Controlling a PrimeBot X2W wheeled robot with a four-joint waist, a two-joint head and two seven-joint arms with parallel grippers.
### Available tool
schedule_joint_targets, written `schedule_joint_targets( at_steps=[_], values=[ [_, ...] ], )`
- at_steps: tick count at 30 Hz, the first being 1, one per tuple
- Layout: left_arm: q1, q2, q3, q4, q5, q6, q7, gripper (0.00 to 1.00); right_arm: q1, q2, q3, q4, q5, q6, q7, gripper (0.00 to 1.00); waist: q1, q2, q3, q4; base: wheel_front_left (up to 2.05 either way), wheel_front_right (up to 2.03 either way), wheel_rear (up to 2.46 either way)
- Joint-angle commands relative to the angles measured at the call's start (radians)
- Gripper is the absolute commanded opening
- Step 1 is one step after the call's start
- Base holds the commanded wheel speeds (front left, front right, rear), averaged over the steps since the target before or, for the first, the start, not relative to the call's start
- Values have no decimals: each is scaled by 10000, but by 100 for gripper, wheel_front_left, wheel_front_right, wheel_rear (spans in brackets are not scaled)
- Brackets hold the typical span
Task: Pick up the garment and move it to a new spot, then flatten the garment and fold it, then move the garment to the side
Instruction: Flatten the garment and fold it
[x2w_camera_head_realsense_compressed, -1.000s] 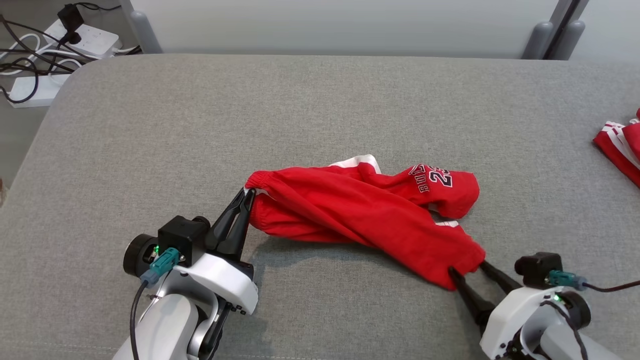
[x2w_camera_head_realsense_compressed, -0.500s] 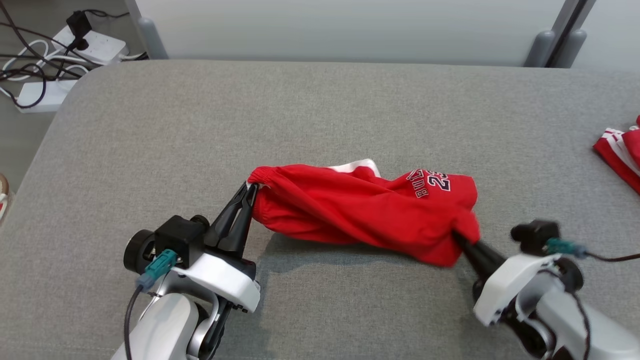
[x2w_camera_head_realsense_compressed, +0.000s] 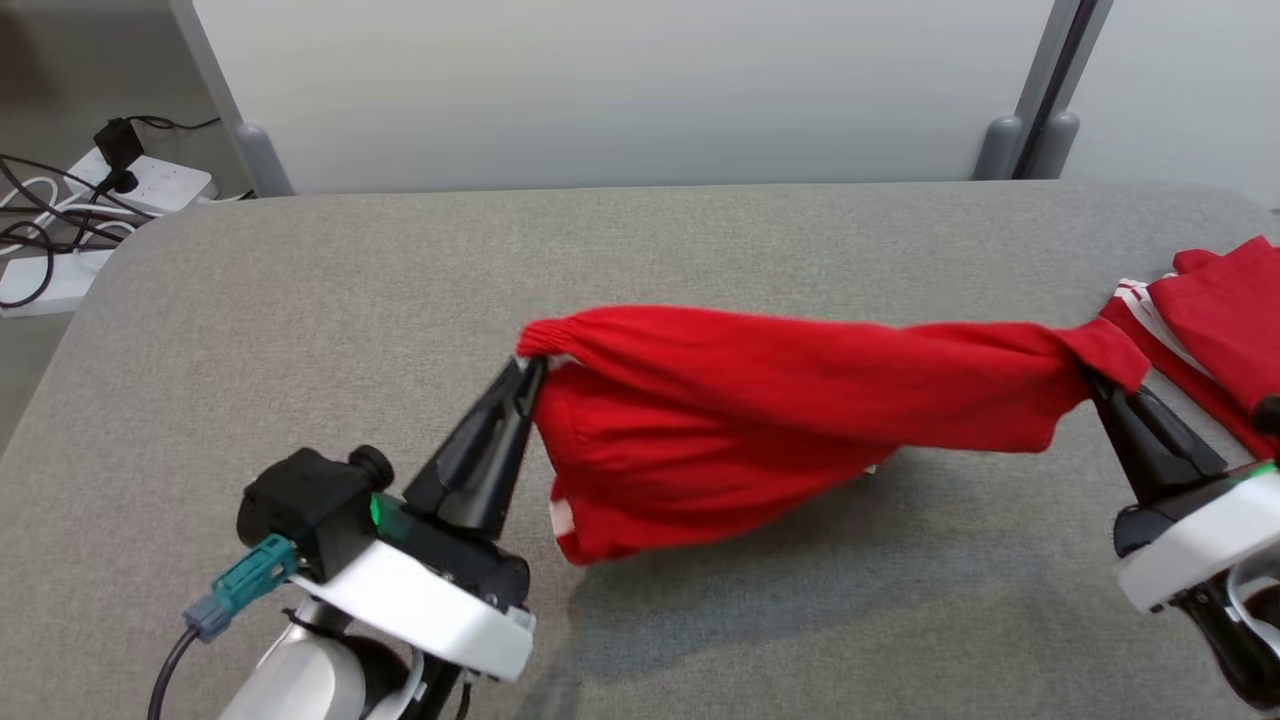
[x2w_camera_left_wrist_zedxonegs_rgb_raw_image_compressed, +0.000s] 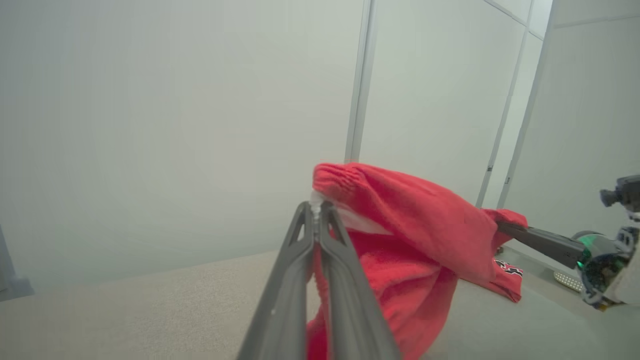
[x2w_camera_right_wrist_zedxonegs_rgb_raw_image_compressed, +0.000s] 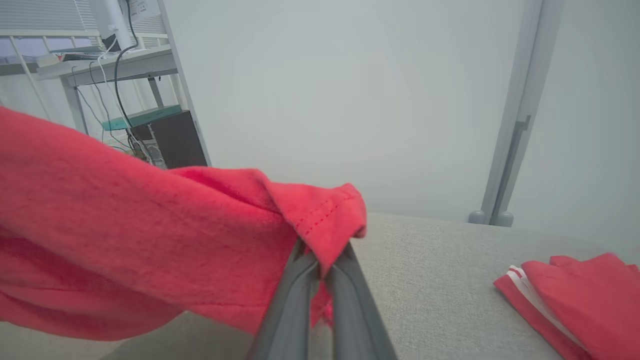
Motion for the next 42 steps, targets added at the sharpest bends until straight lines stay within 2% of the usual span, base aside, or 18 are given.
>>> schedule_joint_targets(
  at_steps=[1, 5, 9, 12, 15, 16, 17, 19, 22, 26, 34, 42],
  values=[
    [-174, 320, 305, -529, -128, 91, 330, 0, 279, -223, -299, -652, -68, 14, 541, 0, 0, 0, -16, -43, 0, 0, 0],
    [-103, 493, 70, -751, -599, 52, 1392, 0, 713, 192, -1111, -1583, -289, 14, 2610, 0, 0, 0, 110, -110, 0, 0, 0],
    [-469, 255, -102, 272, -856, -227, 1453, 0, -128, 956, -921, -346, -363, 14, 4119, 0, 0, 0, 401, -114, 0, 0, 0],
    [-989, -46, -228, 1499, -776, -475, 1096, 0, -1382, 1516, -359, 1267, -317, 14, 4447, 0, 0, 0, 707, 12, 0, 0, 0],
    [-1550, -434, -252, 2716, -488, -500, 422, 0, -2830, 1986, 163, 2838, -592, 14, 3326, 0, 0, 0, 1053, 142, 0, 0, 0],
    [-1725, -547, -259, 3090, -390, -498, 201, 0, -3229, 2137, 132, 3445, -771, 14, 2717, 16, 0, 0, 1158, 193, 0, 0, 0],
    [-1900, -657, -276, 3472, -284, -493, -20, 0, -3591, 2309, -2, 4106, -960, 14, 2078, 100, 0, 0, 1257, 253, 0, 0, 0],
    [-2202, -899, -291, 4185, -163, -488, -425, 0, -4135, 2526, 113, 5156, -1442, 14, 1069, 100, 0, 0, 1408, 378, 0, 0, 0],
    [-2536, -1097, -308, 5076, 0, -492, -914, 0, -4449, 2728, 293, 6099, -1515, 14, -82, 100, 0, 0, 1535, 453, 0, 0, 0],
    [-2707, -1223, -157, 5940, 67, -360, -1448, 0, -4148, 2575, 1014, 6722, -1292, 14, -569, 100, 0, 0, 1504, 444, 0, 0, 0],
    [-2772, -1297, -18, 6846, 130, -339, -1879, 0, -3164, 1809, 3060, 5958, 85, 14, -500, 100, 0, 0, 1450, 492, 0, 0, 0],
    [-2789, -1255, -93, 7128, 271, -428, -1997, 0, -3413, 1407, 3981, 5850, 778, 14, -698, 100, 0, 0, 1632, 742, 0, 0, 0]
  ],
)
